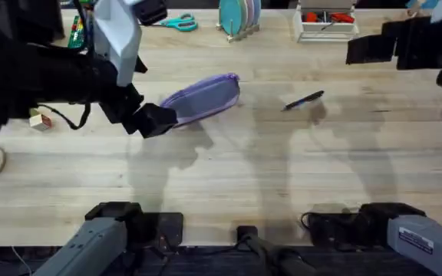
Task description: Unzip the bag, pick up the pens from the table one at a time and place them inside, then zip the bag closed.
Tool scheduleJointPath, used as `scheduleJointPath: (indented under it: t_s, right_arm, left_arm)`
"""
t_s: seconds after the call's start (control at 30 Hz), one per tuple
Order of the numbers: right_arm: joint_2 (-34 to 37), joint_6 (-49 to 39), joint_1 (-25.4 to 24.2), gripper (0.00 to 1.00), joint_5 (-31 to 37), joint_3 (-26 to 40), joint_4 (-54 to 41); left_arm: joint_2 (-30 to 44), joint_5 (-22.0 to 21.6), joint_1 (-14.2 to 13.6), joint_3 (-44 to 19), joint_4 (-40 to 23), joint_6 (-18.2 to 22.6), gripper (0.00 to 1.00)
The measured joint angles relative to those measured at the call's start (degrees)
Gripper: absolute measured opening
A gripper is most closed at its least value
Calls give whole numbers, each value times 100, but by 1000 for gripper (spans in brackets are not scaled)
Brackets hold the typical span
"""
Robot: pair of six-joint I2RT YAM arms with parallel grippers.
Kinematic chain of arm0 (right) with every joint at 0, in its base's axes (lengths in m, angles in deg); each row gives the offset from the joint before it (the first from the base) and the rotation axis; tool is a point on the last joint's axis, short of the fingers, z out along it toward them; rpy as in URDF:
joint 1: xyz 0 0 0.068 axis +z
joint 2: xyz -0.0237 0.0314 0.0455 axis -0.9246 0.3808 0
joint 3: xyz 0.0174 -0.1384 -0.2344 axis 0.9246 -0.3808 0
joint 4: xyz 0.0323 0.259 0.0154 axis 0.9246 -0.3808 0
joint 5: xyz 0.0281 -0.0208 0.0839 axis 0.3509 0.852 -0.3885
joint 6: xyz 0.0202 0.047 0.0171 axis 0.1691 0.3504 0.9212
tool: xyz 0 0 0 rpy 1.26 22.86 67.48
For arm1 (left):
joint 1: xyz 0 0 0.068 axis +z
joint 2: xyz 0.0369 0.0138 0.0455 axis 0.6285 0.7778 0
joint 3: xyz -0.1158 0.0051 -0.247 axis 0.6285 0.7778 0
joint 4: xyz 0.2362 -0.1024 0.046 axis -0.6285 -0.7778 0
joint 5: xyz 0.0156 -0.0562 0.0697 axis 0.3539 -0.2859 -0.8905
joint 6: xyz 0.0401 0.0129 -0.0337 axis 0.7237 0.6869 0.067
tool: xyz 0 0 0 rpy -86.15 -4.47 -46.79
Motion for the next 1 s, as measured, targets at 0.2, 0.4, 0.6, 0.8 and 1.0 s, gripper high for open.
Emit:
scheduleJointPath:
  t_s: [0.2, 0.4, 0.6, 0.8, 1.0]
  right_arm:
    - [0, 0, 0, 996, 0, 0, 2]
    - [0, 0, 0, 996, 0, 0, 2]
    - [0, 0, 0, 996, -2, 0, 2]
    - [0, 0, 0, 996, -1, 0, 9]
    - [0, 0, 0, 996, -2, 0, 26]
  left_arm:
    - [564, -78, 0, 0, -59, 39, 993]
    - [1243, -177, 102, 0, 118, 48, 993]
    - [1793, -227, 379, 0, 279, 63, 994]
    - [2165, -130, 501, 0, 482, 118, 994]
    - [2592, 93, 501, 0, 677, 149, 993]
